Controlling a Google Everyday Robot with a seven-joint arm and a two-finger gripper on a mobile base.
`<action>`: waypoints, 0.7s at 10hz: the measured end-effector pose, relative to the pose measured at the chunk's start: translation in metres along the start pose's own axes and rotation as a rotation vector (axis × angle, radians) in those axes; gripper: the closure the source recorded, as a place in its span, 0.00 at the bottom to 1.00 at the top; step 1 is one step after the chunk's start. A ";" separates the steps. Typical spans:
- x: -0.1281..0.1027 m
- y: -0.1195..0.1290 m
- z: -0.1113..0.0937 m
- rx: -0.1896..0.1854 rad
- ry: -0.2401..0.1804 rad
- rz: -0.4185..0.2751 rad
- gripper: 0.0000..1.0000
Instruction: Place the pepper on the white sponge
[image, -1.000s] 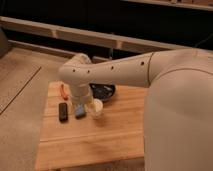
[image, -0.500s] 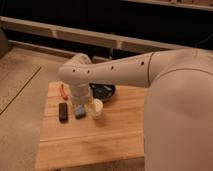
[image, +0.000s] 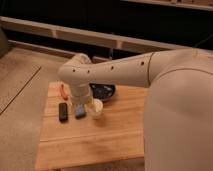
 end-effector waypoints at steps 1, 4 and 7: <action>-0.003 0.000 -0.001 0.003 -0.009 -0.001 0.35; -0.051 0.013 -0.025 -0.037 -0.135 -0.111 0.35; -0.087 0.030 -0.049 -0.099 -0.225 -0.256 0.35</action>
